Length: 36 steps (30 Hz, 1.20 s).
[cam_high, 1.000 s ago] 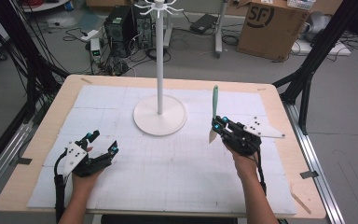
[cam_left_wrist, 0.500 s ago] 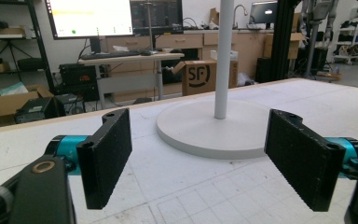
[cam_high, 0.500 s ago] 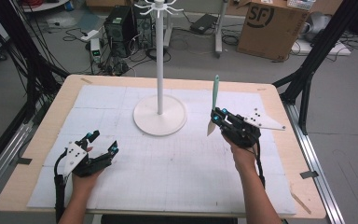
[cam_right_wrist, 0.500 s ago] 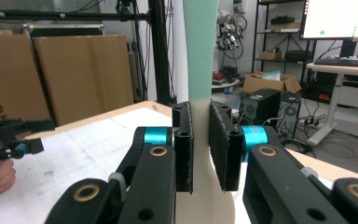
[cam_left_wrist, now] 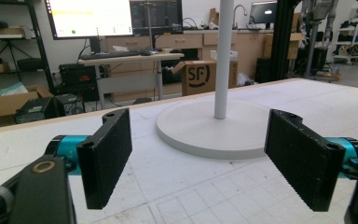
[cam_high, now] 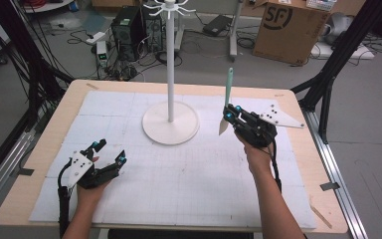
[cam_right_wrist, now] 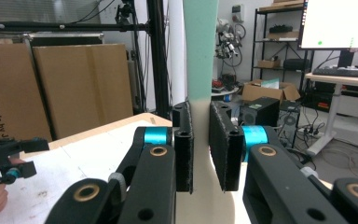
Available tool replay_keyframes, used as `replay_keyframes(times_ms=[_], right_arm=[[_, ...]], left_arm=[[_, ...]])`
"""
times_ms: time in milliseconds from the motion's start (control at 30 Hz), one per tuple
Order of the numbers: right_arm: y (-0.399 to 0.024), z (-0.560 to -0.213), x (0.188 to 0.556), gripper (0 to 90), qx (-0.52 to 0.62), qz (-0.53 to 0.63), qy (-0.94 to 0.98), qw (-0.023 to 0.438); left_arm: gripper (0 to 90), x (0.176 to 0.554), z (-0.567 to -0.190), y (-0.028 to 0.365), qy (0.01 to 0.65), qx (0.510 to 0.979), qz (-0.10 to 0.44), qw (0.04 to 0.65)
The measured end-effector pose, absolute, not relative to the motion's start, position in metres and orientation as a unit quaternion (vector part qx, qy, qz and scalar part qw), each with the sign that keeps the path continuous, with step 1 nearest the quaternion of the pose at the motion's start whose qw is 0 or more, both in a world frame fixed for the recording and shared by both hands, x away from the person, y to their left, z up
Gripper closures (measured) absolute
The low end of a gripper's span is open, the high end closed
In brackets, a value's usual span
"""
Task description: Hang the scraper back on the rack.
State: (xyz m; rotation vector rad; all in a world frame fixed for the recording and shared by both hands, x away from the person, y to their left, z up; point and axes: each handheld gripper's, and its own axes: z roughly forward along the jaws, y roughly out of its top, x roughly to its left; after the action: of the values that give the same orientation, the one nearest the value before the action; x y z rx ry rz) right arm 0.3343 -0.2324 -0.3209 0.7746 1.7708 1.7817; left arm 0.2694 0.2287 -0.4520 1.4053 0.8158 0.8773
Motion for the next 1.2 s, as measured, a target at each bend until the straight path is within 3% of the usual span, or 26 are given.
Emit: replay_keyframes(times_ms=[1200], right_arm=[[-0.2, -0.275, 0.379, 80.7, 0.265, 0.659, 0.663, 0.239]], left_arm=[[23.6, 0.27, -0.452, 0.229, 0.352, 0.607, 0.377, 0.605]])
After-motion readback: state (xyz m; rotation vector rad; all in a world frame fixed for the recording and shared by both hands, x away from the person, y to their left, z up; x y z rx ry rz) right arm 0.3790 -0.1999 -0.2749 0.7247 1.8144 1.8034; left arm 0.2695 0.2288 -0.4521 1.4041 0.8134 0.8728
